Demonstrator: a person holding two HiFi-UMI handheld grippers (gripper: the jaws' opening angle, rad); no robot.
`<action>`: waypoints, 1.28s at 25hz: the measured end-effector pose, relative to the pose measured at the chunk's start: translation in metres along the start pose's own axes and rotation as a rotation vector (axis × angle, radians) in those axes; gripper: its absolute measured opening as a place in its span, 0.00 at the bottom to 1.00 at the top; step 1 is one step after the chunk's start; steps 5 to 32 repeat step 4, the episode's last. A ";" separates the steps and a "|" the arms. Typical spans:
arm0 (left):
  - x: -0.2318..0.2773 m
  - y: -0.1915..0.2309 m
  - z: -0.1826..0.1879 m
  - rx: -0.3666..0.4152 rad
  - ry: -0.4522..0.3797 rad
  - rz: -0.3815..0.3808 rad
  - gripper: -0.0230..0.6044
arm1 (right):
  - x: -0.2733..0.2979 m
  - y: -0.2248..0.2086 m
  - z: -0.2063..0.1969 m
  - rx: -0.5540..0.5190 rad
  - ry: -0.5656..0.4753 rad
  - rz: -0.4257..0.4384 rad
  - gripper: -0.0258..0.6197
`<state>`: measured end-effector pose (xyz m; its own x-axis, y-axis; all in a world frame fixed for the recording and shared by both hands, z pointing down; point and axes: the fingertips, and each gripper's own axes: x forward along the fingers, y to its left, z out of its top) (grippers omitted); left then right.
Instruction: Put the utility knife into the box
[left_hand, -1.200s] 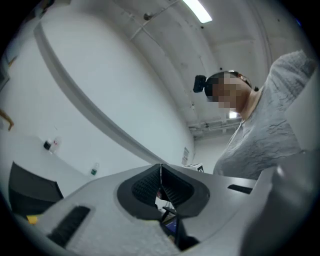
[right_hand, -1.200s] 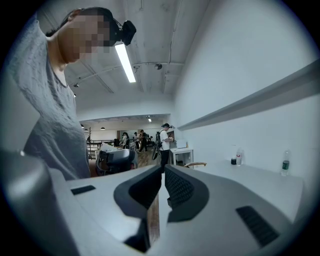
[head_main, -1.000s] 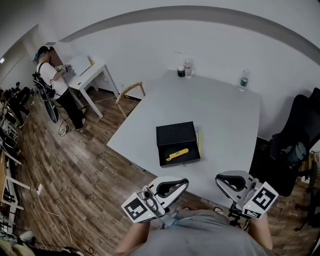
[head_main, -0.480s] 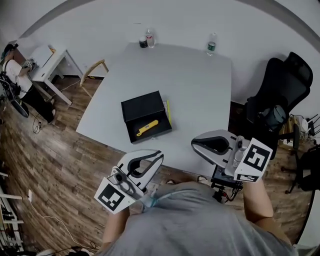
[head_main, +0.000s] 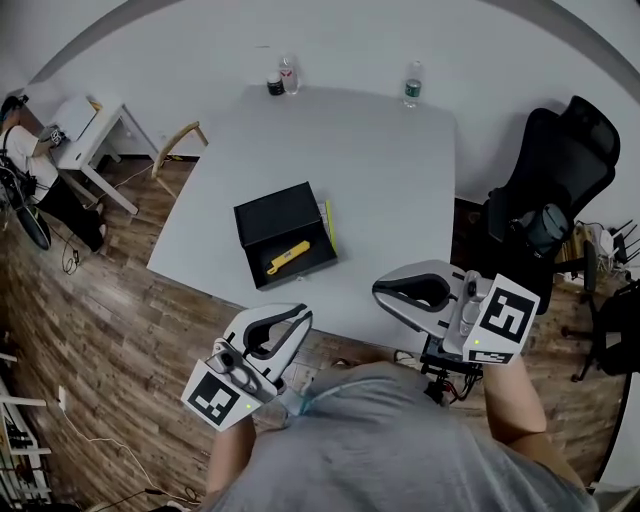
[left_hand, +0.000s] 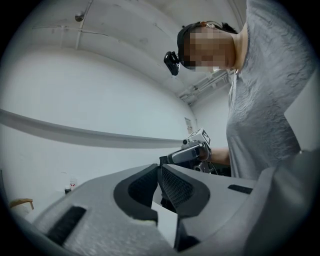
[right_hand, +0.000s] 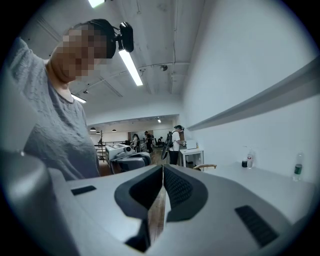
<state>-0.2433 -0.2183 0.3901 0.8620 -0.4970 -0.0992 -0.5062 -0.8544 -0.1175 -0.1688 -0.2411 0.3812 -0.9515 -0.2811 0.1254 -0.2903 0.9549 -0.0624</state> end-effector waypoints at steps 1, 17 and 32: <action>0.002 -0.002 -0.003 -0.009 0.002 0.001 0.07 | -0.003 -0.001 -0.001 0.006 0.003 -0.004 0.09; 0.008 -0.006 -0.010 -0.046 0.004 0.011 0.07 | -0.014 -0.002 -0.004 0.025 0.016 -0.020 0.09; 0.008 -0.006 -0.010 -0.046 0.004 0.011 0.07 | -0.014 -0.002 -0.004 0.025 0.016 -0.020 0.09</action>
